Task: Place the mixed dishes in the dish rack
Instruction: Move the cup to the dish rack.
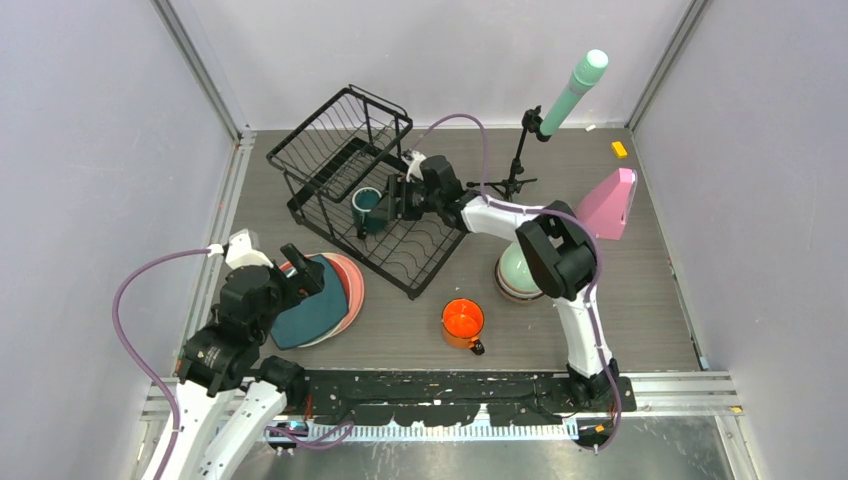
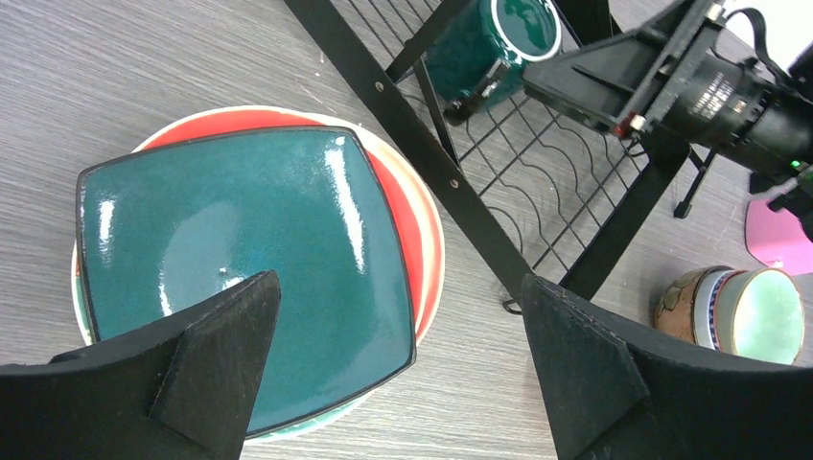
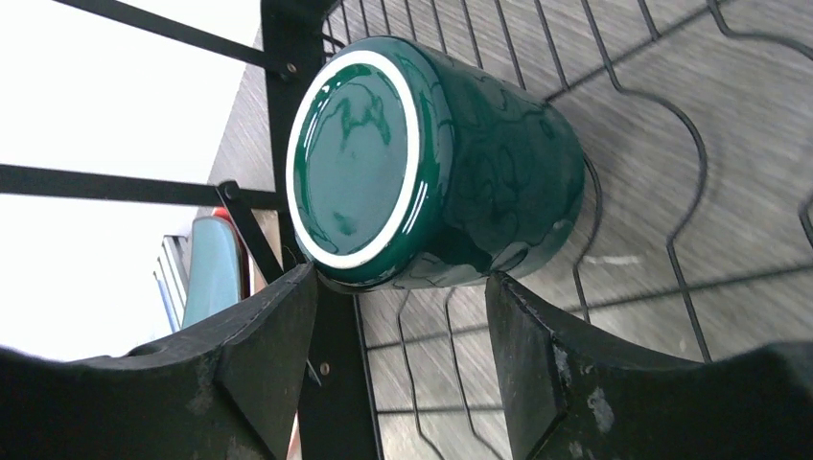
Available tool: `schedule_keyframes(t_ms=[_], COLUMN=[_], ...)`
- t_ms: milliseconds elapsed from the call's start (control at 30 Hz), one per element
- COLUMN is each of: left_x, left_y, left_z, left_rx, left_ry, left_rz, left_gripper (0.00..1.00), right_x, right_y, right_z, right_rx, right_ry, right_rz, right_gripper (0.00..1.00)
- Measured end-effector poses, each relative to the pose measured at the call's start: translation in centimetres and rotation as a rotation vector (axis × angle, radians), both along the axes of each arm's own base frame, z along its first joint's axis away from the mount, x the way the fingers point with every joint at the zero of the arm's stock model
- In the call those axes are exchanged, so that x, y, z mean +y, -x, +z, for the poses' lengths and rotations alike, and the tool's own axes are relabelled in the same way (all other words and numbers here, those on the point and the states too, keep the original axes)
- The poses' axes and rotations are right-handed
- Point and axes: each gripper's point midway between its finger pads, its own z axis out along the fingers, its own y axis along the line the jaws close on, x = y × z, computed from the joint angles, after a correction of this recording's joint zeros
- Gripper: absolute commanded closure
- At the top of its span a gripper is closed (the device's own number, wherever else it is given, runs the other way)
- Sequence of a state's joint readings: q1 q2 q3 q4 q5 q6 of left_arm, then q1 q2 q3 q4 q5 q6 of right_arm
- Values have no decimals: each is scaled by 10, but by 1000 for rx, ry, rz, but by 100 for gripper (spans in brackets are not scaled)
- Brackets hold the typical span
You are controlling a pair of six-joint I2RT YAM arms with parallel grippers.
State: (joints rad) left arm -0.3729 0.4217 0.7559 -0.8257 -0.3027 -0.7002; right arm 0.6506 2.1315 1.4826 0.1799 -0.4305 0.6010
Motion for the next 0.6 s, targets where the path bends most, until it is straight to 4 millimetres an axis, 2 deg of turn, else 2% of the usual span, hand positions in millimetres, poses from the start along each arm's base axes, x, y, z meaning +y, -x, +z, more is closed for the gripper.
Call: schedule_keyframes(t_ms=[167, 267, 367, 500, 600], left_x=[-2, -1, -1, -2, -2], left_y=[0, 0, 0, 0, 0], left_z=[-2, -2, -2, -2, -2], left_rx=[1, 1, 1, 1, 2], left_ry=[7, 6, 6, 6, 7], left_rz=[-6, -5, -5, -6, -8], left_gripper=[0, 0, 0, 0, 0], right_x=[18, 21, 13, -6, -11], right_y=[-7, -7, -2, 8, -2], right_z=[-1, -1, -11, -40, -36], right_rx=[-16, -11, 0, 99, 123], right_ry=[-48, -66, -82, -81, -111], right_rz=[33, 25, -22, -117, -173], right_gripper=[31, 33, 41, 43, 48])
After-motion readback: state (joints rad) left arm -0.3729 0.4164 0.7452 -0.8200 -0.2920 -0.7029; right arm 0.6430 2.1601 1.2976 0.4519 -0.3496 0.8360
